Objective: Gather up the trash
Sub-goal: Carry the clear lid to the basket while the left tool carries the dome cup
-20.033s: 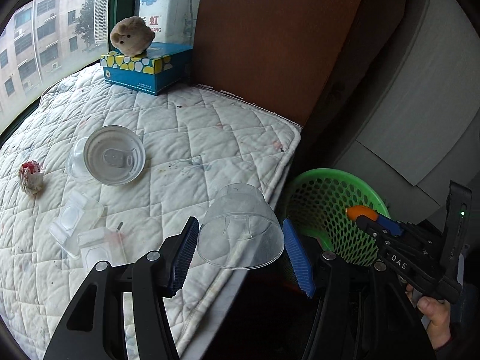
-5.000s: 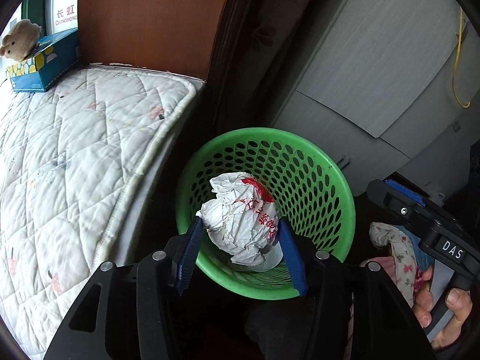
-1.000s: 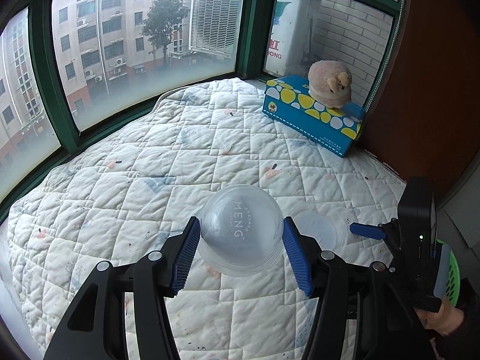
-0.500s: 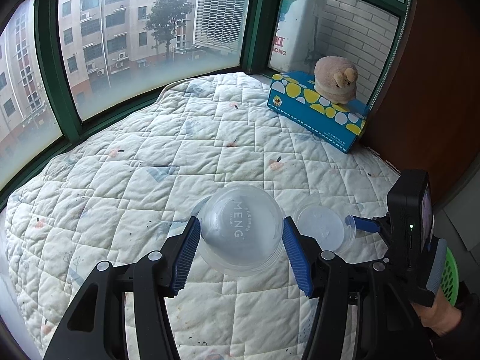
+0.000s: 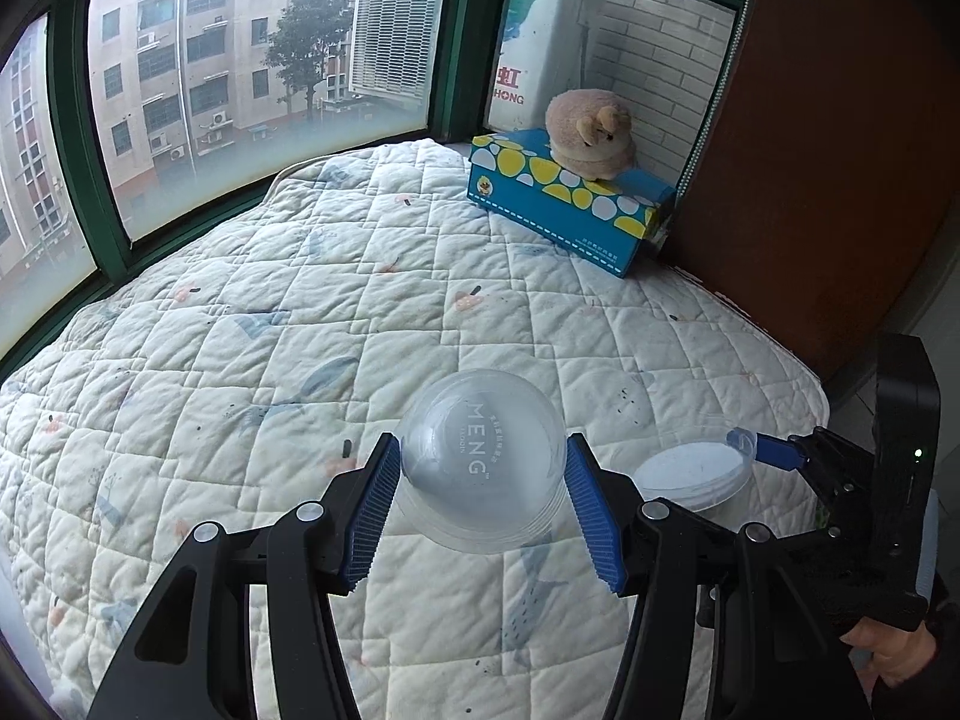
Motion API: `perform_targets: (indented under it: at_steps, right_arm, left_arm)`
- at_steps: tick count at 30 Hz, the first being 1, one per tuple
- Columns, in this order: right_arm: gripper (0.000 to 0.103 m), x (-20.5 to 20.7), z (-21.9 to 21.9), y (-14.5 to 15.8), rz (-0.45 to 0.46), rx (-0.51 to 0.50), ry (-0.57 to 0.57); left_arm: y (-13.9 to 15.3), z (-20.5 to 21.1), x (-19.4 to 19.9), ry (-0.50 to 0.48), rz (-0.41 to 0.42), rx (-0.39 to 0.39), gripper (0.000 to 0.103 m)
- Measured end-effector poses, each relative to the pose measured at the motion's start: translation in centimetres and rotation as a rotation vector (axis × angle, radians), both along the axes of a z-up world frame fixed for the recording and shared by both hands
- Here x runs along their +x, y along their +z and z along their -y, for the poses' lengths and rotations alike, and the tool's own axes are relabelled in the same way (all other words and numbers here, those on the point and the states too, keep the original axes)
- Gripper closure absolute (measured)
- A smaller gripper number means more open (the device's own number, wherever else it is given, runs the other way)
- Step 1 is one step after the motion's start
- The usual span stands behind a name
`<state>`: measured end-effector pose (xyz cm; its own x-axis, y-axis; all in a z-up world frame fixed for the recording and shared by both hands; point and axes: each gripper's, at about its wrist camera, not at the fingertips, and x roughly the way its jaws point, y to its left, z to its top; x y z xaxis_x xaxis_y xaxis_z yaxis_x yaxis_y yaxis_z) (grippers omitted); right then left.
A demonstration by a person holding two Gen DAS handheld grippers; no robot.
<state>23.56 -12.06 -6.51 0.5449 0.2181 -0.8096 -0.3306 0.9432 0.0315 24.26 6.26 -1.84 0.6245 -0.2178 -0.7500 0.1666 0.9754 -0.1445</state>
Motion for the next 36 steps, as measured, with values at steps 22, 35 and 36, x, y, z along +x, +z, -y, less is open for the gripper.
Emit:
perform_targets:
  at_steps: [22, 35, 36]
  right_arm:
    - [0.015, -12.0, 14.1, 3.1, 0.069, 0.056, -0.244]
    - [0.017, -17.3, 22.8, 3.0, 0.069, 0.049, -0.417]
    - [0.017, -17.6, 23.3, 2.9, 0.067, 0.047, -0.427]
  left_arm:
    - [-0.6, 12.2, -6.6, -0.171, -0.021, -0.036, 0.049]
    - [-0.9, 20.8, -8.8, -0.313, -0.037, -0.036, 0.049]
    - [-0.9, 21.3, -9.0, -0.323, -0.037, -0.035, 0.049]
